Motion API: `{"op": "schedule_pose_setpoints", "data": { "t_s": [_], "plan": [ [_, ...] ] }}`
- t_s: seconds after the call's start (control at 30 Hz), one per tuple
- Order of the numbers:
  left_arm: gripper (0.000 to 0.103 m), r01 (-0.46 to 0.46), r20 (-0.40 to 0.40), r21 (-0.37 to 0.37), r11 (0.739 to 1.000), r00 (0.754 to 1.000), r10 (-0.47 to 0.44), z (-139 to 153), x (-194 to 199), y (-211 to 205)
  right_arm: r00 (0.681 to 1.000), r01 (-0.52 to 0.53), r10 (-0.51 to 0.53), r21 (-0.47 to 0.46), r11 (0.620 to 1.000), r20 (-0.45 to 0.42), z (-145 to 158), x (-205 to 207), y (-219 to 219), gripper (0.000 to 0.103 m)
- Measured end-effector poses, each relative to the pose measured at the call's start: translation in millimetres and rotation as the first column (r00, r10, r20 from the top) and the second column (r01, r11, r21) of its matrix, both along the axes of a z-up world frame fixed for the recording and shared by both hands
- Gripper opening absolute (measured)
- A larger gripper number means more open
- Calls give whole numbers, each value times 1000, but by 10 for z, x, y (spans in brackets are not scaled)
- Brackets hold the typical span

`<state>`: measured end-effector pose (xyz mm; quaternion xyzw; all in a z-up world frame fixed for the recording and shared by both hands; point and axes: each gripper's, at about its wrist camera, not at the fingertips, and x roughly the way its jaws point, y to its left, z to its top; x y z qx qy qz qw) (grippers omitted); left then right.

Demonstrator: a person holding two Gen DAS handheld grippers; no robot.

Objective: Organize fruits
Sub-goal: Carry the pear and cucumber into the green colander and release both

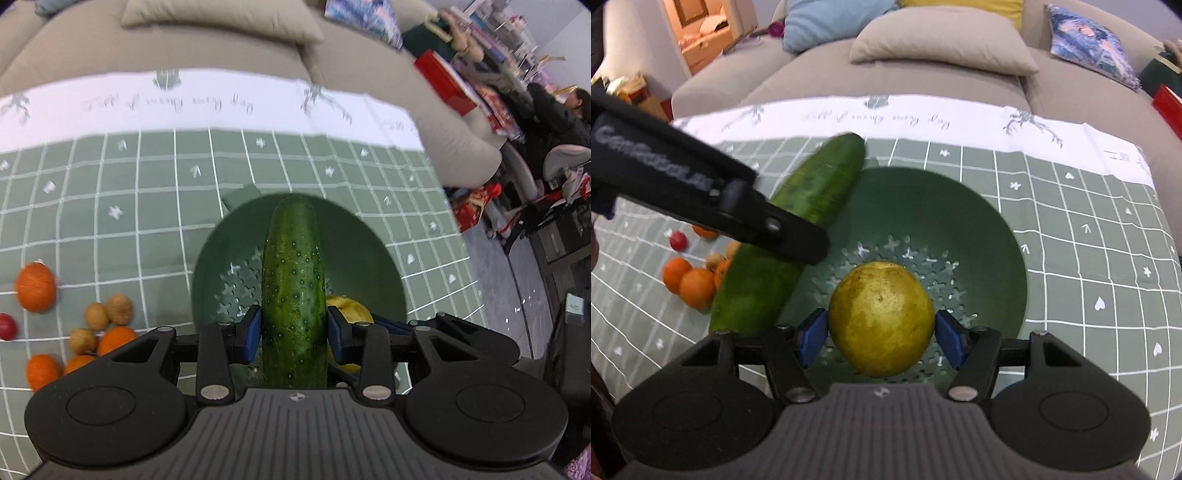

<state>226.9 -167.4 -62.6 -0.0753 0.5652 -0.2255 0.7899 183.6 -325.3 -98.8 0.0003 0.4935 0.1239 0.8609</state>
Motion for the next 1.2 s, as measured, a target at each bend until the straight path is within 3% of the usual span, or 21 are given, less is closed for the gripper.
{"op": "schedule_pose_setpoints", "data": {
  "t_s": [0.17, 0.33, 0.57, 0.67, 0.87, 1.07, 1.2],
  "plan": [
    [41, 17, -54, 39, 999, 998, -15, -218, 48, -33, 998, -58, 57, -19, 998, -38, -147, 24, 45, 60],
    [41, 49, -88, 79, 996, 995, -42, -257, -40, -18, 991, -97, 98, 8, 995, -96, -228, -45, 109, 60],
    [41, 79, -179, 153, 985, 983, -51, -334, -198, 62, 971, -172, 175, 31, 985, -162, -187, -251, 282, 60],
    [41, 75, -198, 152, 986, 979, -44, -389, -258, 128, 964, -201, 198, 2, 980, -179, -179, -299, 364, 61],
    [41, 97, -191, 200, 975, 980, -59, -460, -254, 117, 951, -253, 235, -68, 965, -201, -221, -264, 490, 60],
    [41, 113, -173, 208, 972, 982, -78, -449, -264, 118, 949, -243, 225, -58, 968, -220, -215, -201, 485, 60],
    [44, 132, -151, 211, 968, 983, -101, -434, -316, 127, 956, -236, 217, -80, 968, -199, -172, -292, 579, 72]
  ]
}}
